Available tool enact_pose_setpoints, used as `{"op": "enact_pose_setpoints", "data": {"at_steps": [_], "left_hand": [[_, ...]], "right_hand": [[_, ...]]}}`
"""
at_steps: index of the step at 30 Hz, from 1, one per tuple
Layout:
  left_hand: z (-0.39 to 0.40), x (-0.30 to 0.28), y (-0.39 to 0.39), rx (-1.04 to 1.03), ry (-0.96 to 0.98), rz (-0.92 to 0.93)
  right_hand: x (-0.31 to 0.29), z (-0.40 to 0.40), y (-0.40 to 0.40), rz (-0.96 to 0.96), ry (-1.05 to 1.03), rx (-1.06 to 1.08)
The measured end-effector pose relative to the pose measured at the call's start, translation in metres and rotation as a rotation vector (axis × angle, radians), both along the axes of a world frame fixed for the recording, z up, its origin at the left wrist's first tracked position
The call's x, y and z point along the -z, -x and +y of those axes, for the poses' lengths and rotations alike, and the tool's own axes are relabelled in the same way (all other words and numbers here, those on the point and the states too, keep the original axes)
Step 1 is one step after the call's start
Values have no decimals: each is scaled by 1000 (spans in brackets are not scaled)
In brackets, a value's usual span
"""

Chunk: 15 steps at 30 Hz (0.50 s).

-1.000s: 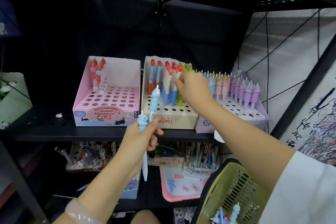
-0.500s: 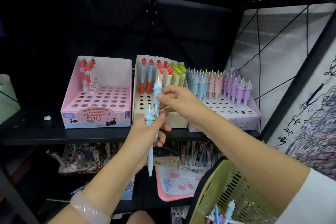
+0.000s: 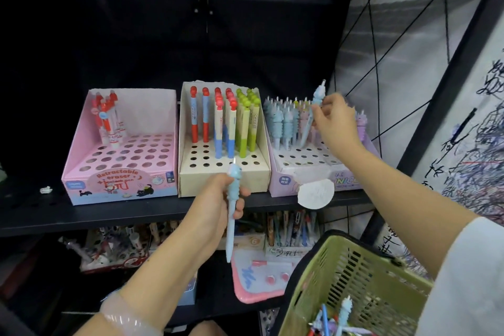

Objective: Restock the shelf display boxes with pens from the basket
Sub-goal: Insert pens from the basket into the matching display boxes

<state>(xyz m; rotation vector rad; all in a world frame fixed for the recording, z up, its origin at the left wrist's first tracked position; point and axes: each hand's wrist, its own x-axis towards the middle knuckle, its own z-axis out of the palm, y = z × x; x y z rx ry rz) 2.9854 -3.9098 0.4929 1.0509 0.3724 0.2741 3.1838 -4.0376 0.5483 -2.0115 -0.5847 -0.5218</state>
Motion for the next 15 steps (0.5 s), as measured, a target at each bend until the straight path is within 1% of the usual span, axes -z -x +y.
{"op": "enact_pose_setpoints", "data": {"at_steps": [3, 6, 9, 13, 15], "left_hand": [[-2, 1, -2, -44, -105, -18], [-1, 6, -1, -63, -197, -59], [2, 11, 2, -42, -256, -97], [2, 10, 1, -30, -243, -113], [0, 7, 0, -34, -193, -115]], "right_hand": [[-1, 1, -7, -22, 6, -10], [-3, 4, -10, -67, 74, -5], [4, 6, -9, -51, 146, -51], [8, 7, -11, 64, 186, -100], [7, 7, -12, 130, 247, -91]]}}
